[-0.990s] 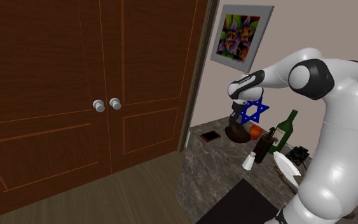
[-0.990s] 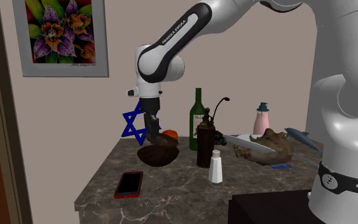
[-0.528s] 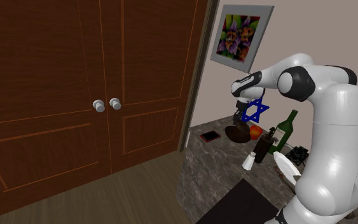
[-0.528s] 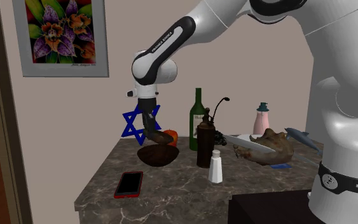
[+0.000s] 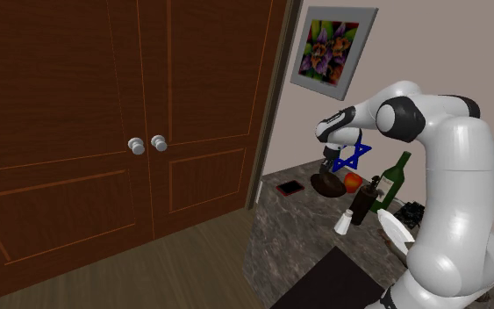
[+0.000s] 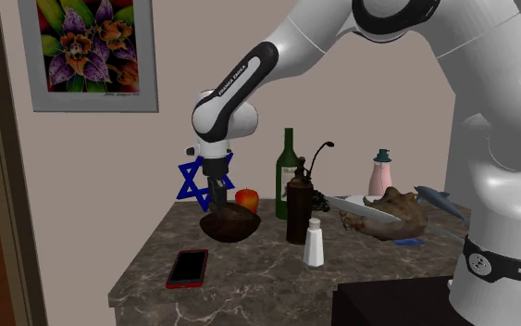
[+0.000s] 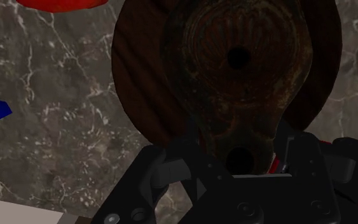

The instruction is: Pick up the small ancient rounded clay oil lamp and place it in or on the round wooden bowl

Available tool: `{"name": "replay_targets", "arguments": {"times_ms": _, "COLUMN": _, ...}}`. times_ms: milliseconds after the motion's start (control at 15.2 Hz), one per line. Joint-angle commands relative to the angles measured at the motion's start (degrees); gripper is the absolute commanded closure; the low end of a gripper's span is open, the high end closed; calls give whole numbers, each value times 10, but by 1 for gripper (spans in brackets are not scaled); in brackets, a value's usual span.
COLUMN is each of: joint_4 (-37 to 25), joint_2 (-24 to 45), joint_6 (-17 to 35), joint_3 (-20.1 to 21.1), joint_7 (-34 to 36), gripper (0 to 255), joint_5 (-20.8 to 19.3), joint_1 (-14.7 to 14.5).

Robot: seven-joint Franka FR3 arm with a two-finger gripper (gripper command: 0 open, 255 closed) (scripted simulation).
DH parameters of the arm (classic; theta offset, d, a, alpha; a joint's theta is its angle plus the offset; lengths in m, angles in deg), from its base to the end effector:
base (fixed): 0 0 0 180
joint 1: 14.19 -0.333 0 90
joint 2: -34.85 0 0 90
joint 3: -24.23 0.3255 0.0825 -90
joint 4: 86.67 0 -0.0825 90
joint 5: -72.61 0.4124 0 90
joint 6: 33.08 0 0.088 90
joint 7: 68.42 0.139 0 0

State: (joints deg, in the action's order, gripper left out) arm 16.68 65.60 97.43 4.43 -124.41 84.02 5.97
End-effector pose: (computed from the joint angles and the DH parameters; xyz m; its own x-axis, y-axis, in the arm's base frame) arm 0.5293 -0.4174 0.2171 0.9813 0.1895 -0.0346 0.1894 -0.9819 -0.0042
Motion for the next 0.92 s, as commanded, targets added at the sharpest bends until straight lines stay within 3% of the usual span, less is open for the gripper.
{"name": "replay_targets", "arguments": {"times_ms": 0, "joint_4": 0, "joint_2": 10, "joint_6": 11, "joint_3": 3, "joint_7": -3, "gripper": 255, "joint_5": 4, "joint_1": 2}}
{"name": "replay_targets", "arguments": {"times_ms": 594, "joint_4": 1, "joint_2": 17, "joint_6": 18, "joint_3": 5, "joint_7": -4, "gripper": 255, "joint_5": 7, "joint_1": 4}}
{"name": "replay_targets", "arguments": {"times_ms": 660, "joint_4": 1, "joint_2": 17, "joint_6": 18, "joint_3": 5, "joint_7": -4, "gripper": 0, "joint_5": 7, "joint_1": 4}}
{"name": "replay_targets", "arguments": {"times_ms": 858, "joint_4": 1, "joint_2": 17, "joint_6": 18, "joint_3": 5, "joint_7": -4, "gripper": 0, "joint_5": 7, "joint_1": 4}}
